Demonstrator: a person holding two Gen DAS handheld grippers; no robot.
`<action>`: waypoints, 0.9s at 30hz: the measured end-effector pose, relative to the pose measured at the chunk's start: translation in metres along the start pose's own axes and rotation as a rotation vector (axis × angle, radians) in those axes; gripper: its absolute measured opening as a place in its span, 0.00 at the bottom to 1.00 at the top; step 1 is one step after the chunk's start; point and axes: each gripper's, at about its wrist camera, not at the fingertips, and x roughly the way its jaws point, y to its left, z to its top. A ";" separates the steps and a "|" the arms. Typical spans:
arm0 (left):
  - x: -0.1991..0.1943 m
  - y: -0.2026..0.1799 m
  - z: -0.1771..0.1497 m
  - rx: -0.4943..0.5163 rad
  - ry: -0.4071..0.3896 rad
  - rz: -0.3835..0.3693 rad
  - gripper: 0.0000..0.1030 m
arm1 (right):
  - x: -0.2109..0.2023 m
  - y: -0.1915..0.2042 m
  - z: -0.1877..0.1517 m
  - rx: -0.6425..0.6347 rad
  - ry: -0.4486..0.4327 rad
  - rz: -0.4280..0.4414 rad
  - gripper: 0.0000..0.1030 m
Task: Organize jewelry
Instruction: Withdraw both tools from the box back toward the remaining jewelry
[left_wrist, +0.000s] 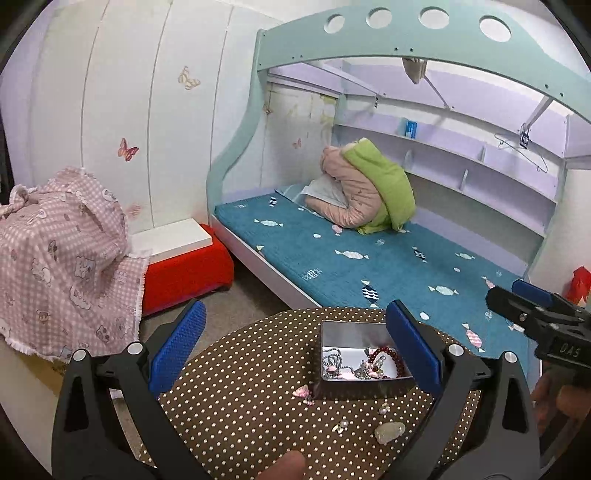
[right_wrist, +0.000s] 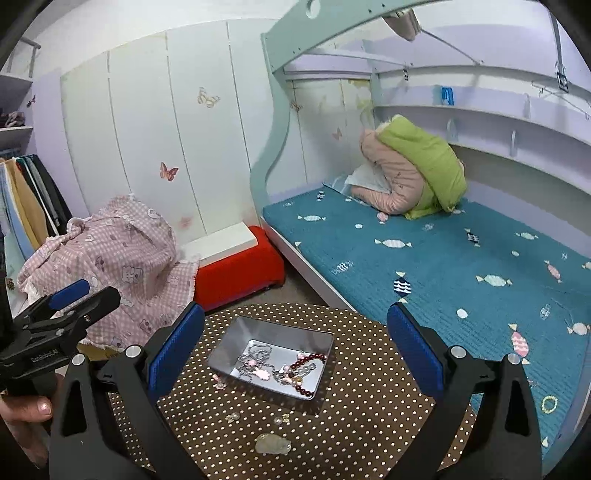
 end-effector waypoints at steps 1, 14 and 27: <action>-0.004 0.003 -0.002 -0.005 -0.001 0.002 0.95 | -0.005 0.002 0.000 0.000 -0.006 -0.002 0.92; -0.042 0.018 -0.029 -0.027 -0.006 0.029 0.95 | -0.046 0.017 -0.016 -0.007 -0.065 -0.021 0.92; -0.043 0.020 -0.060 -0.023 0.049 0.026 0.95 | -0.052 0.008 -0.044 0.010 -0.014 -0.043 0.92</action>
